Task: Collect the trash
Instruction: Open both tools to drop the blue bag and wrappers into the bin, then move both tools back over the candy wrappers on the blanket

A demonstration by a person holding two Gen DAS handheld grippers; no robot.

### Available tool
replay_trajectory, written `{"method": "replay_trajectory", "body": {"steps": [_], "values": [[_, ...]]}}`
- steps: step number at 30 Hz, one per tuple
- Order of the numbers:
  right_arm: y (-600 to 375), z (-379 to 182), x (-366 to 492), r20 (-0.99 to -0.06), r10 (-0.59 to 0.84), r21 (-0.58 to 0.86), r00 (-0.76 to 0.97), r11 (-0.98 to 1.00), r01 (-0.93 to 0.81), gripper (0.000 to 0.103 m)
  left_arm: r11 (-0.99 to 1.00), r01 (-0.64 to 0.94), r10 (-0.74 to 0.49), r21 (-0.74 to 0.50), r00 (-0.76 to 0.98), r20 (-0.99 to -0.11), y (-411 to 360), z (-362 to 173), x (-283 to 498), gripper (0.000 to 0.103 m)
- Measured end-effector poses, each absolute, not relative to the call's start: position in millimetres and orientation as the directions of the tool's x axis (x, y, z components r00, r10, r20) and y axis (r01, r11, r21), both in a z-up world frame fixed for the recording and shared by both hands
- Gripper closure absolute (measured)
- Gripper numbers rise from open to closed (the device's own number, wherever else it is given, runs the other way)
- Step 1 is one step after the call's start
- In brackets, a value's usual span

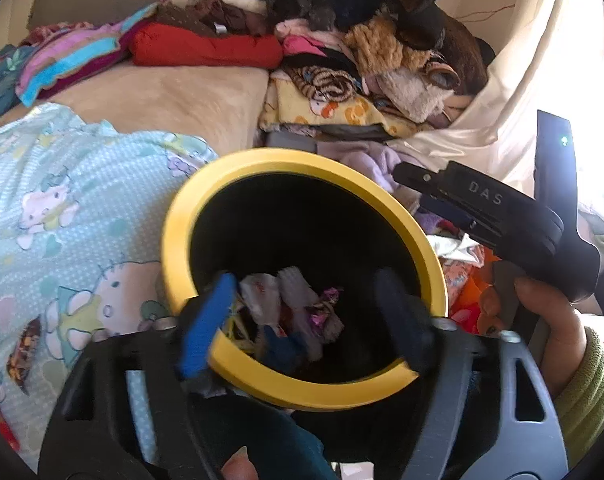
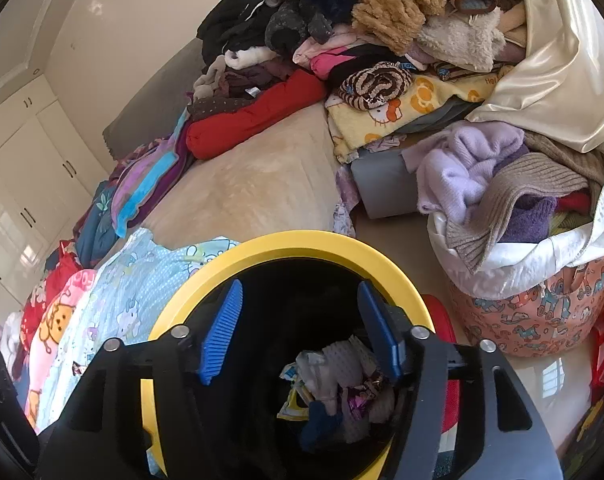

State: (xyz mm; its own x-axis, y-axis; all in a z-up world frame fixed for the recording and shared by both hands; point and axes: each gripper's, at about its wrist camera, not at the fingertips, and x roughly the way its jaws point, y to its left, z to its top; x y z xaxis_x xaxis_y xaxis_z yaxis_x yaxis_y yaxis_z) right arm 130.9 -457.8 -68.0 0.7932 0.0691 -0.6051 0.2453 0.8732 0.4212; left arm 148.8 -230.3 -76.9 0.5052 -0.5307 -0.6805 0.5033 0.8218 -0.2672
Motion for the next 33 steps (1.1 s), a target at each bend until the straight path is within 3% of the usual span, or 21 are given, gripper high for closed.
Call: {"method": "replay_trajectory", "body": {"steps": [2, 3, 10, 33], "values": [[-458, -67, 130, -0.603, 0.069, 0.424, 0.795, 0.872, 0.246, 0.038, 0.828, 0.496, -0.527, -0.260, 0.534, -0.661, -225, -72, 146, 0.020], [-458, -66, 130, -0.601, 0.070, 0.426, 0.796, 0.871, 0.245, 0.037, 0.833, 0.488, -0.524, -0.260, 0.546, -0.654, -221, -70, 145, 0.011], [-438, -60, 131, -0.593, 0.094, 0.413, 0.800, 0.888, 0.202, 0.033, 0.869, 0.412, -0.488, -0.273, 0.623, -0.612, -188, -52, 144, 0.011], [-345, -28, 123, -0.562, 0.228, 0.358, 0.796, 0.933, -0.014, 0.030, 0.967, 0.208, -0.253, -0.146, 0.844, -0.473, -107, 3, 133, 0.011]]}}
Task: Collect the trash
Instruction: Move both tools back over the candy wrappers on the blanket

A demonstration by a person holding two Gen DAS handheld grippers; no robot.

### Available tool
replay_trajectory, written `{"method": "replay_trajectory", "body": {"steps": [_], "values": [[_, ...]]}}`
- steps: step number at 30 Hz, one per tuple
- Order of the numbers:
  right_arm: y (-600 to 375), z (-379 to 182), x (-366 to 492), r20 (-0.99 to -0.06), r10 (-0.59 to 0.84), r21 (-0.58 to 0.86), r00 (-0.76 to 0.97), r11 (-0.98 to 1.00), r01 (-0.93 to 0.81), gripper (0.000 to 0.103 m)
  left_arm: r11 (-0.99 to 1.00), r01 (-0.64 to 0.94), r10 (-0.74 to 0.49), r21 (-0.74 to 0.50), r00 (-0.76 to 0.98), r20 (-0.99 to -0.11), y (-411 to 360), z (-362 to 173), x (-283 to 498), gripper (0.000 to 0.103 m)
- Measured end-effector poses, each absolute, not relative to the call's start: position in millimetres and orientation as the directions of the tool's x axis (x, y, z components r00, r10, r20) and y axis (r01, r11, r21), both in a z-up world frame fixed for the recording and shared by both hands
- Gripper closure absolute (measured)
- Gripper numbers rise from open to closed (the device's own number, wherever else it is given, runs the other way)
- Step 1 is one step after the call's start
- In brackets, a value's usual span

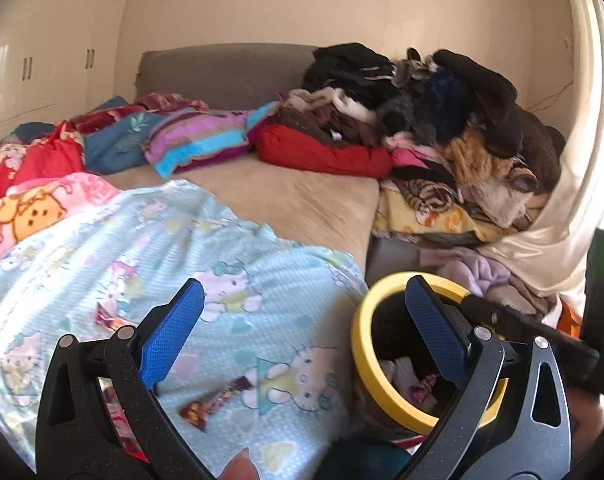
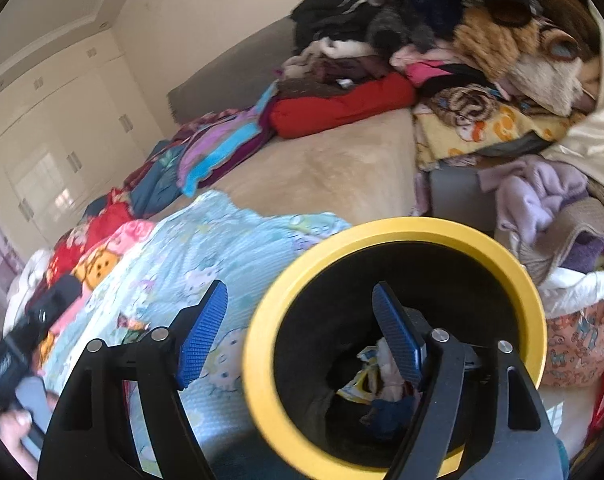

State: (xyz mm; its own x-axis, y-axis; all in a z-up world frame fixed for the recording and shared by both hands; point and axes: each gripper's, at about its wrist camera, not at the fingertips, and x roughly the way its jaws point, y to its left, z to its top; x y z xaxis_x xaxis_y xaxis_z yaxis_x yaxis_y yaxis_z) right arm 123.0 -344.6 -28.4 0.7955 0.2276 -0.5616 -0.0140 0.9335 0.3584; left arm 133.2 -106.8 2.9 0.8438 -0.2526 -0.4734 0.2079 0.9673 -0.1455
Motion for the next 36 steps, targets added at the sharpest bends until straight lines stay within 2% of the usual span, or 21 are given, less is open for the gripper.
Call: {"method": "replay_trajectory", "body": {"steps": [21, 36], "values": [[-249, -25, 117, -0.572, 0.311, 0.261, 0.759, 0.946, -0.191, 0.028, 0.976, 0.020, -0.116, -0.217, 0.892, -0.437, -17, 13, 145, 0.011], [-186, -36, 124, -0.614, 0.350, 0.204, 0.707, 0.936, -0.287, 0.027, 0.974, -0.048, -0.073, -0.224, 0.862, -0.502, 20, -4, 155, 0.011]]}}
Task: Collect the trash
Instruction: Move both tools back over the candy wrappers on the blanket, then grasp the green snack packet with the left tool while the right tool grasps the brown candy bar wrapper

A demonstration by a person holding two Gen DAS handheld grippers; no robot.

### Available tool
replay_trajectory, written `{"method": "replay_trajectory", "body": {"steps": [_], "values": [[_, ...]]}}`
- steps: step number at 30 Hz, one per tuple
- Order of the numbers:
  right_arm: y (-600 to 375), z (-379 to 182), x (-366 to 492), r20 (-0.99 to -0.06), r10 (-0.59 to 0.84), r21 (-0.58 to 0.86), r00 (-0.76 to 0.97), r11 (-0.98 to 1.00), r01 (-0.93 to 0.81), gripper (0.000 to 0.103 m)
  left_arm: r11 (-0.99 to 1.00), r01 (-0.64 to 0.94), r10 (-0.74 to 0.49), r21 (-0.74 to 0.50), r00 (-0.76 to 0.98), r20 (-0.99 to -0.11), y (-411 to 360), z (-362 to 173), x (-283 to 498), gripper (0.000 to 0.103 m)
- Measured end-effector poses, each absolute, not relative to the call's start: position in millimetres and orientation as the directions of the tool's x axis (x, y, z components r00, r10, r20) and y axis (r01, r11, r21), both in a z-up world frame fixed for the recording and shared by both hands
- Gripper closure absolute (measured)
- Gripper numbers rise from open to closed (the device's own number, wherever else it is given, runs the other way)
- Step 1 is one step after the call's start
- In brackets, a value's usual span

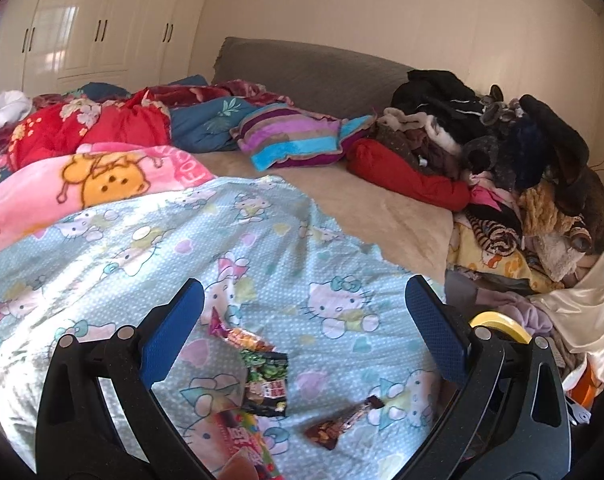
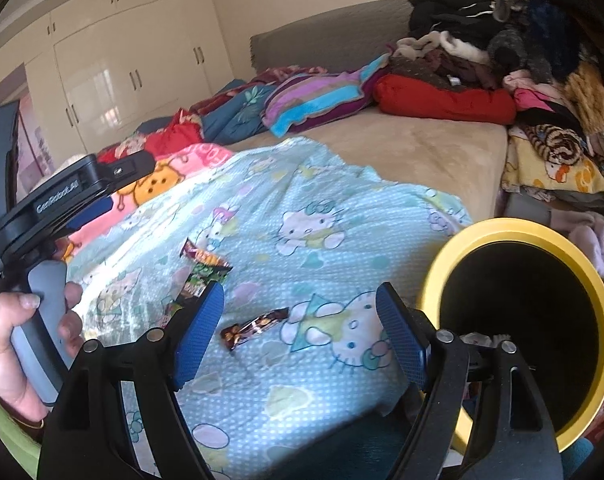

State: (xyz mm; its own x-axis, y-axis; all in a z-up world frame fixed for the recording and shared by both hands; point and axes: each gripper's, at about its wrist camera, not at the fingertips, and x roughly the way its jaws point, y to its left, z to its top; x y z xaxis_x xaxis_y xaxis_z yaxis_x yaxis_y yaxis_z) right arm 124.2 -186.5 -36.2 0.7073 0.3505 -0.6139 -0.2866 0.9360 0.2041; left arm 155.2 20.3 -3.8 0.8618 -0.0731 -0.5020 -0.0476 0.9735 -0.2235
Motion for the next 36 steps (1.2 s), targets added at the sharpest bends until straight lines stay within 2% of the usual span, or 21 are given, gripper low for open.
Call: {"method": "replay_trajectory", "body": {"steps": [6, 18, 24, 28, 30, 31, 32, 36], "values": [[-165, -51, 130, -0.653, 0.345, 0.176, 0.674, 0.935, -0.308, 0.027, 0.969, -0.070, -0.071, -0.238, 0.841, -0.537, 34, -20, 161, 0.011], [-143, -89, 151, -0.732, 0.340, 0.210, 0.591, 0.937, -0.280, 0.027, 0.960, -0.086, -0.102, -0.265, 0.775, -0.624, 54, -56, 175, 0.011], [-146, -110, 173, -0.762, 0.370, 0.294, 0.531, 0.929, -0.225, 0.028, 0.950, -0.089, -0.138, -0.298, 0.737, -0.662, 60, -76, 183, 0.022], [-140, -124, 186, -0.776, 0.411, 0.346, 0.479, 0.912, -0.221, 0.042, 0.933, -0.090, -0.191, -0.348, 0.694, -0.694, 64, -94, 188, 0.034], [-135, -130, 190, -0.787, 0.406, 0.340, 0.464, 0.914, -0.223, 0.050, 0.929, -0.097, -0.201, -0.358, 0.680, -0.705, 64, -101, 190, 0.034], [-132, -132, 190, -0.787, 0.414, 0.342, 0.458, 0.910, -0.235, 0.060, 0.925, -0.099, -0.209, -0.368, 0.674, -0.708, 65, -104, 190, 0.035], [-131, -133, 190, -0.784, 0.432, 0.356, 0.446, 0.901, -0.248, 0.065, 0.922, -0.102, -0.215, -0.374, 0.668, -0.712, 66, -107, 191, 0.036], [-135, -129, 184, -0.759, 0.471, 0.384, 0.450, 0.881, -0.275, 0.069, 0.911, -0.109, -0.239, -0.398, 0.647, -0.724, 67, -117, 193, 0.040]]}}
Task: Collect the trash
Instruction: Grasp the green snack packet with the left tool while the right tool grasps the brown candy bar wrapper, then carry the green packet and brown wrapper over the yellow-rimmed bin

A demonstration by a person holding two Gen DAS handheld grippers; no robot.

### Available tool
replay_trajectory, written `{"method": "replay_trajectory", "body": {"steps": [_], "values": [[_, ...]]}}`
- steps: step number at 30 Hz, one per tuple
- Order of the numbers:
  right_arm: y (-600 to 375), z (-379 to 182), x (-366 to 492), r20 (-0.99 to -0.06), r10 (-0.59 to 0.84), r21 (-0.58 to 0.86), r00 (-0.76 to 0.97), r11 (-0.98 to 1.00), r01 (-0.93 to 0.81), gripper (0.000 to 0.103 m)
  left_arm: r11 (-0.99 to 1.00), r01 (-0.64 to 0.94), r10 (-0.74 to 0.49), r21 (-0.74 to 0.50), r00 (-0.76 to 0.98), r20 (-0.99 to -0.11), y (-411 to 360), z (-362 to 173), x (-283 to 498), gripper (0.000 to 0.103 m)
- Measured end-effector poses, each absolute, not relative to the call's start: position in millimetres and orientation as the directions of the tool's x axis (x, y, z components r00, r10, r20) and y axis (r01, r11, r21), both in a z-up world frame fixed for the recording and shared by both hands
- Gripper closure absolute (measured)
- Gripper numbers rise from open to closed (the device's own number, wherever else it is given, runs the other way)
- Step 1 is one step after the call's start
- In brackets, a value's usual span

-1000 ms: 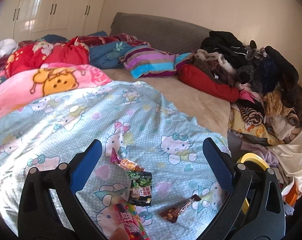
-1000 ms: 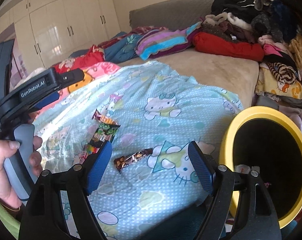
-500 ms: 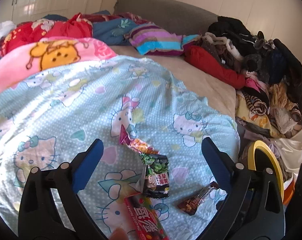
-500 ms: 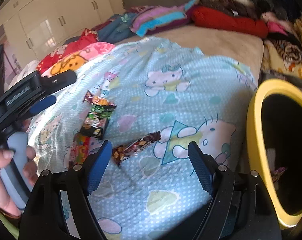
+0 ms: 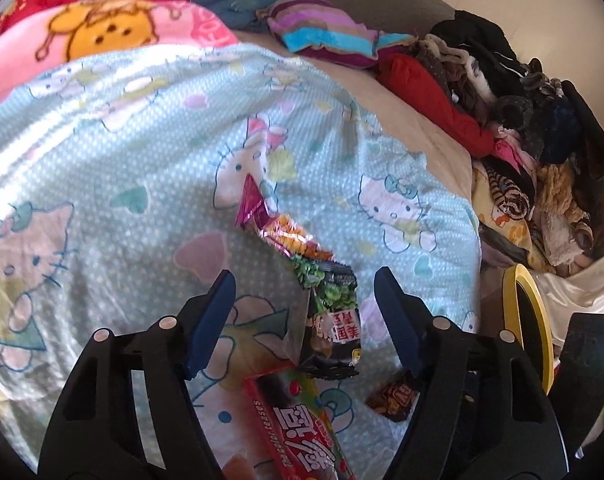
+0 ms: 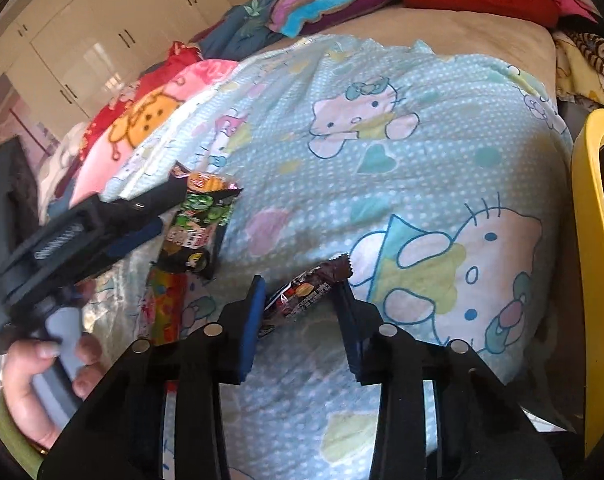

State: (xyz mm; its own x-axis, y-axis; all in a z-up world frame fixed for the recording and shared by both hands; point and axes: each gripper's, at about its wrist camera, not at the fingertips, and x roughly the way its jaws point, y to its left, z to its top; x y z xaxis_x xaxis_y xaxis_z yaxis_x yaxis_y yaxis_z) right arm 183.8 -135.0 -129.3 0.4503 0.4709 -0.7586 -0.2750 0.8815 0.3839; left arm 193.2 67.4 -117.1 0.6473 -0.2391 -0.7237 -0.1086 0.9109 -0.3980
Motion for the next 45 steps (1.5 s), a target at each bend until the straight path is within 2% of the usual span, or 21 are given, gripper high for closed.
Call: {"method": "replay_trajectory", "body": {"steps": [5, 8, 10, 12, 16, 30, 45], "values": [[-139, -117, 174, -0.731, 0.469, 0.371, 0.496, 0.883, -0.289, 0.070, 0.908, -0.092, -0.265, -0.408, 0.629, -0.731, 63, -122, 193, 0.055], [-142, -110, 170, -0.713, 0.469, 0.363, 0.520, 0.883, -0.298, 0.070, 0.915, -0.069, -0.271, -0.398, 0.627, -0.730, 55, -120, 194, 0.068], [-146, -107, 168, -0.706, 0.466, 0.360, 0.533, 0.884, -0.297, 0.070, 0.925, -0.056, -0.264, -0.376, 0.617, -0.741, 48, -120, 194, 0.089], [-150, -103, 166, -0.697, 0.465, 0.358, 0.546, 0.885, -0.298, 0.070, 0.929, -0.052, -0.261, -0.367, 0.612, -0.746, 43, -120, 193, 0.095], [-158, -94, 160, -0.675, 0.458, 0.343, 0.579, 0.889, -0.303, 0.070, 0.934, -0.008, -0.272, -0.357, 0.632, -0.726, 28, -110, 189, 0.098], [-208, -48, 147, -0.584, 0.419, 0.331, 0.695, 0.905, -0.268, 0.070, 0.918, 0.128, -0.353, -0.375, 0.697, -0.625, -10, -56, 175, 0.098], [-288, -18, 136, -0.525, 0.304, 0.338, 0.795, 0.932, -0.133, 0.070, 0.890, 0.265, -0.444, -0.372, 0.689, -0.573, -66, -25, 156, 0.098]]}}
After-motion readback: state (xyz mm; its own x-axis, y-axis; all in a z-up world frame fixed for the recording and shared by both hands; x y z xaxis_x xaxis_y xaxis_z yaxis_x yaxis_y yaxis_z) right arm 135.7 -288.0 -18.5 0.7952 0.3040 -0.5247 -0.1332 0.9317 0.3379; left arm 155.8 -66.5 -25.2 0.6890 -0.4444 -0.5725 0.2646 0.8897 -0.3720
